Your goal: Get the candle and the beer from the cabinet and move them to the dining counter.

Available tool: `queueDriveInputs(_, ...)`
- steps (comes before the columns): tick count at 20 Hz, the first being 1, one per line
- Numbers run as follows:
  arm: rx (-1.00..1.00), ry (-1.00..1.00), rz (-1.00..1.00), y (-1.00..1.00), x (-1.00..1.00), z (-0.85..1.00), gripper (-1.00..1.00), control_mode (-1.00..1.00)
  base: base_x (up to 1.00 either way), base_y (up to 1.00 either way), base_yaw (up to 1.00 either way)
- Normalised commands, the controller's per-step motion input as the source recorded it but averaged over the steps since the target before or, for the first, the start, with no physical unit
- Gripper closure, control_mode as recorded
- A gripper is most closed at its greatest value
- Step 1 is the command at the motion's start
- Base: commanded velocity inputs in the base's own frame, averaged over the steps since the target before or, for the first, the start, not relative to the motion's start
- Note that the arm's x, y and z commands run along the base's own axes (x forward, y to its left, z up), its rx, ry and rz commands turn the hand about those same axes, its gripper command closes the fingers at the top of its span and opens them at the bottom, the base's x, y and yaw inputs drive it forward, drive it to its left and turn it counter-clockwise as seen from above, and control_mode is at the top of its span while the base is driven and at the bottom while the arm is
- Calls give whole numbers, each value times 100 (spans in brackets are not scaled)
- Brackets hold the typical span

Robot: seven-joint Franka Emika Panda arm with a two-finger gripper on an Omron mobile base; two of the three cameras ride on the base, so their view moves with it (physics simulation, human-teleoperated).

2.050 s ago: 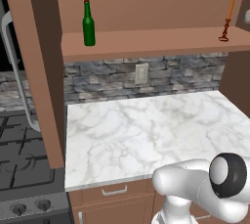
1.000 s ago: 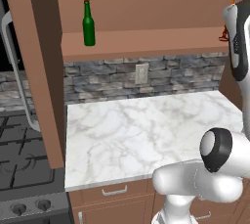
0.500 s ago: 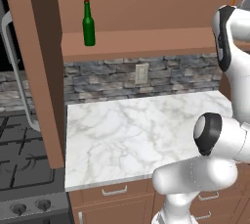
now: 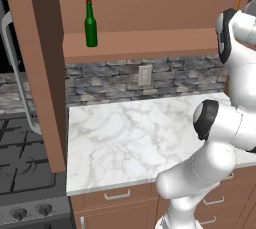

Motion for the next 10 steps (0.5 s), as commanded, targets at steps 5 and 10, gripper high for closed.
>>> queueDriveInputs(5, 0, 5, 0, -3, 36, 0, -100, -100, 0, 0, 0)
queueDriveInputs(10, 0, 5, 0, 0, 42, 0, -100, -100, 0, 0, 0)
